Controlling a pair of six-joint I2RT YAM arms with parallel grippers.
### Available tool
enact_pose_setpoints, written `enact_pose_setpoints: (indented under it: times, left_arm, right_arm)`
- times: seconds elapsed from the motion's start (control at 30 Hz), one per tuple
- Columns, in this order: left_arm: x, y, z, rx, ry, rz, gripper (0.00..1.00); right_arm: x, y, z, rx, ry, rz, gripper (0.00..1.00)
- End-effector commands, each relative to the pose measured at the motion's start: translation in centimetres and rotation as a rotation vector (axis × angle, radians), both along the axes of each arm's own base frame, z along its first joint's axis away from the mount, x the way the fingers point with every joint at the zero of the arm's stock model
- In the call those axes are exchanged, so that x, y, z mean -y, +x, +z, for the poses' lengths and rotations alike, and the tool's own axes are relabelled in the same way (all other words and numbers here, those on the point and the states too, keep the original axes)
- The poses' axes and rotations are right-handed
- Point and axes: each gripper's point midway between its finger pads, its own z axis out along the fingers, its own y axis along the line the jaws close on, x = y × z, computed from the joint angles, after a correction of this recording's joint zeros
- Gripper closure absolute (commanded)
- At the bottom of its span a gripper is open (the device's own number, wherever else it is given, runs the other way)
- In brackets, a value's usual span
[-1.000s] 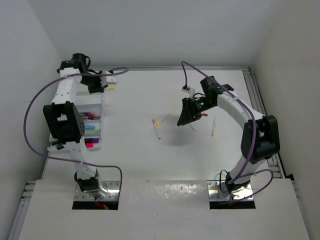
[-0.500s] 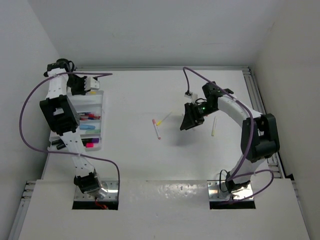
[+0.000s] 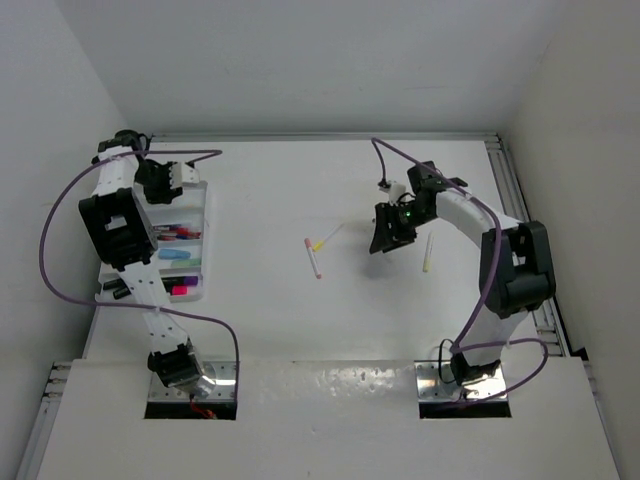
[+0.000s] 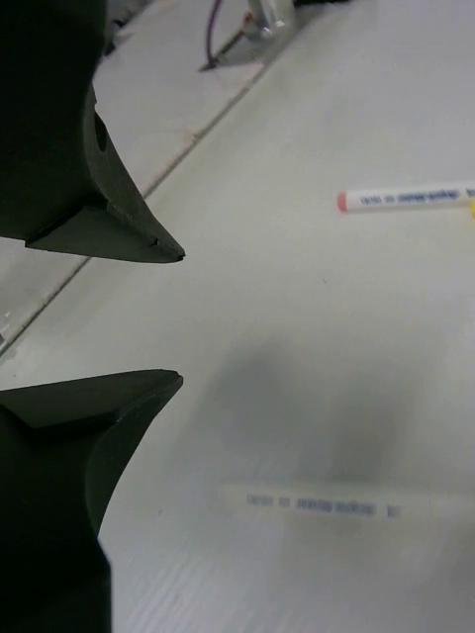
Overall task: Sort the stationery into containers
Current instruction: Place the stationery into the container, then grab a piece of stationery with the right arm
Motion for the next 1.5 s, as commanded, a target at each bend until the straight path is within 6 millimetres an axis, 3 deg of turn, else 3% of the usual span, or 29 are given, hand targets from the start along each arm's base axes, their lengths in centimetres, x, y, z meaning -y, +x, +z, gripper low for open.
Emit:
enact_pose_setpoints:
  times: [0.0, 0.07, 0.13, 0.17, 0.23, 0.27, 0.3, 0.33, 0.37, 0.43, 0.47, 0.63, 0.67, 0.77, 1.1, 1.27, 1.33, 1.47]
  left_arm:
    - [0.3, 1.9, 3.8, 0.117, -0.041, 0.043, 0.50]
    - [1.1, 2.2, 5.4, 0.154, -0.071, 0.042, 0.49]
    - [2.5, 2.4, 8.5, 0.217, -0.145, 0.050, 0.49]
    - [3.2, 2.7, 9.9, 0.254, -0.174, 0.055, 0.49]
    - [5.7, 1.8, 13.4, 0.296, -0.307, 0.110, 0.46]
    - [6.6, 1.6, 17.1, 0.382, -0.328, 0.111, 0.42]
    - [8.0, 0.9, 18.0, 0.377, -0.401, 0.148, 0.40]
    - [9.8, -0.4, 16.7, 0.331, -0.431, 0.154, 0.38]
    - [11.1, -1.4, 20.0, 0.414, -0.428, 0.125, 0.36]
    - [14.1, -3.4, 20.6, 0.422, -0.459, 0.089, 0.36]
    - [15.3, -5.3, 21.6, 0.467, -0.464, 0.064, 0.35]
    - [20.3, -9.9, 23.3, 0.524, -0.558, 0.042, 0.26]
    - [20.8, -10.9, 24.2, 0.546, -0.561, 0.035, 0.25]
    - [21.9, -12.3, 24.5, 0.517, -0.608, 0.064, 0.25]
    - [22.9, -13.4, 24.3, 0.482, -0.635, 0.078, 0.25]
    - [23.2, -13.7, 24.2, 0.471, -0.643, 0.064, 0.25]
    - [23.7, -14.0, 24.1, 0.462, -0.656, 0.037, 0.26]
    - [25.3, -15.3, 23.2, 0.420, -0.667, -0.055, 0.28]
  right_arm:
    - [2.8, 3.1, 1.0, 0.112, -0.110, -0.146, 0.54]
    - [4.4, 3.3, 0.9, 0.107, -0.148, -0.211, 0.56]
    - [6.3, 3.8, 0.9, 0.127, -0.201, -0.306, 0.58]
    - [7.2, 2.9, -0.2, 0.104, -0.227, -0.337, 0.59]
    - [9.5, 2.8, -0.7, 0.131, -0.294, -0.423, 0.60]
    - [10.4, 2.7, -1.0, 0.133, -0.330, -0.447, 0.60]
    - [11.0, 2.6, -1.2, 0.134, -0.353, -0.462, 0.60]
    - [12.0, 2.6, -1.3, 0.139, -0.401, -0.483, 0.60]
    - [12.4, 2.4, -1.7, 0.129, -0.423, -0.496, 0.59]
    - [13.4, 2.4, -2.3, 0.116, -0.469, -0.520, 0.59]
    - [13.8, 2.6, -2.5, 0.114, -0.483, -0.532, 0.58]
    - [15.3, 3.0, -4.5, 0.070, -0.551, -0.584, 0.57]
    - [15.4, 3.1, -4.8, 0.070, -0.555, -0.592, 0.58]
    - [15.7, 3.6, -5.6, 0.067, -0.574, -0.605, 0.58]
    - [15.7, 3.5, -8.4, 0.025, -0.675, -0.538, 0.65]
    - [15.6, 2.2, -9.6, -0.025, -0.694, -0.501, 0.82]
    - [15.3, 1.4, -10.1, -0.049, -0.689, -0.474, 0.95]
    - [14.2, 0.4, -9.7, -0.068, -0.621, -0.445, 1.00]
